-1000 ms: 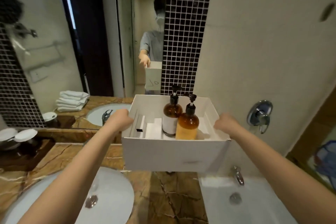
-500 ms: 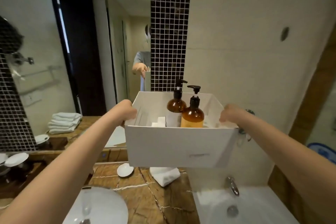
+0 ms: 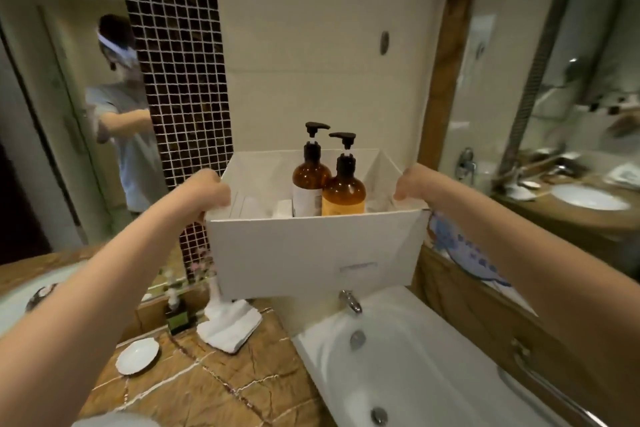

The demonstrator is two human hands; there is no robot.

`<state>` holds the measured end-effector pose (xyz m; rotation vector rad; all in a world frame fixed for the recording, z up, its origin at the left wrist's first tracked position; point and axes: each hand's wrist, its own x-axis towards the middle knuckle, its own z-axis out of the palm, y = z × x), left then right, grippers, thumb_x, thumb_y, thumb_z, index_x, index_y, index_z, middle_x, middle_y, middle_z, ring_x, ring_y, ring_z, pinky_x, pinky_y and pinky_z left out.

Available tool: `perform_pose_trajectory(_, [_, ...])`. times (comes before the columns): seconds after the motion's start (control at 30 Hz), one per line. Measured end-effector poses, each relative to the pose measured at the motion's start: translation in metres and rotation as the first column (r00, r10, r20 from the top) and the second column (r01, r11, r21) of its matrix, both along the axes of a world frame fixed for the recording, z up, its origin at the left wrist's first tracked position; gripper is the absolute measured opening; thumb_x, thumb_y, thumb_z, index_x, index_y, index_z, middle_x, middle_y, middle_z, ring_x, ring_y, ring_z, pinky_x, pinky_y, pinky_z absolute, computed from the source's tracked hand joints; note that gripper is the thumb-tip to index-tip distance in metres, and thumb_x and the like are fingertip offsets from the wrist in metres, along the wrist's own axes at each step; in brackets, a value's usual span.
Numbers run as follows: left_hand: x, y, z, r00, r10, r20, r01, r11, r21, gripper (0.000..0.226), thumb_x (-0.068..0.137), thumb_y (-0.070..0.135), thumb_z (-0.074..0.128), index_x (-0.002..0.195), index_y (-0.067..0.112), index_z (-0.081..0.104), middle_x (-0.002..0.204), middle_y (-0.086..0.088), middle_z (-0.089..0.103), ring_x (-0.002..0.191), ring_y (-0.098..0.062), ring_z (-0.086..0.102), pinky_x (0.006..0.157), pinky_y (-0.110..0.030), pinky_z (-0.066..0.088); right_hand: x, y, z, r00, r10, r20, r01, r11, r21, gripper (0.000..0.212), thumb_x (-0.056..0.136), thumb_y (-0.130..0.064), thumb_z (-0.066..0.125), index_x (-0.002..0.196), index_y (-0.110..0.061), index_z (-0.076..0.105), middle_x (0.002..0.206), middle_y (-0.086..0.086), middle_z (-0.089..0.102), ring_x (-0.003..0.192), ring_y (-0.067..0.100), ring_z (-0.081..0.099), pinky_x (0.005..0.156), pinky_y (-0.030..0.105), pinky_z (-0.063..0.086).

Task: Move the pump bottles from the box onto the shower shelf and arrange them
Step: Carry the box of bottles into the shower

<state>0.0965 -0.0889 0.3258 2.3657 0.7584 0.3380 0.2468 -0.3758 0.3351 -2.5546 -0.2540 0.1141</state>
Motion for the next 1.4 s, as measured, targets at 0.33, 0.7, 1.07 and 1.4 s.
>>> perform_pose_trajectory(0.33, [0.054,-0.094,0.016,0.913,-0.402,0.075,0.406,0.912,-0.052,0.008,0.083,-0.006,0.047,0.088,0.0,0.047,0.068,-0.01,0.045,0.057,-0.021,0.044,0.025,-0.019,0.035,-0.057,-0.13,0.011,0.912,-0.407,0.048,0.406,0.913,0.041,0.036,0.083,-0.007,0.06,0.117,0.003,0.058,0.116,0.021,0.059,0.095,0.029,0.056,0.075,0.032,0.047])
perform_pose_trajectory(0.7, [0.052,-0.264,0.032,0.64,-0.766,0.066,0.768,0.639,-0.037,0.017,0.079,-0.003,0.053,0.096,-0.004,0.051,0.072,-0.014,0.048,0.06,-0.024,0.049,0.039,-0.025,0.037,-0.209,-0.288,0.025,0.744,-0.662,0.097,0.664,0.748,0.012,0.023,0.086,-0.015,0.059,0.103,0.0,0.062,0.083,0.012,0.058,0.075,0.022,0.057,0.06,0.022,0.045])
perform_pose_trajectory(1.07, [-0.044,-0.476,0.028,0.262,-0.954,0.142,0.963,0.249,-0.105,0.018,0.076,-0.008,0.053,0.065,0.005,0.047,0.063,-0.012,0.047,0.052,-0.021,0.046,0.027,-0.013,0.03,-0.43,-0.415,0.041,0.414,-0.909,0.051,0.908,0.416,0.05,0.027,0.083,0.0,0.056,0.104,0.016,0.062,0.09,0.021,0.056,0.082,0.031,0.053,0.067,0.034,0.04])
perform_pose_trajectory(1.4, [-0.172,-0.622,0.023,-0.023,-0.998,0.066,0.997,-0.028,-0.069,0.007,0.078,-0.004,0.054,0.083,0.0,0.052,0.072,-0.013,0.05,0.059,-0.023,0.051,0.035,-0.027,0.039,-0.617,-0.468,0.033,0.08,-0.993,0.089,0.996,0.077,-0.032,0.023,0.083,-0.006,0.056,0.101,0.007,0.063,0.093,0.021,0.06,0.085,0.032,0.059,0.068,0.036,0.049])
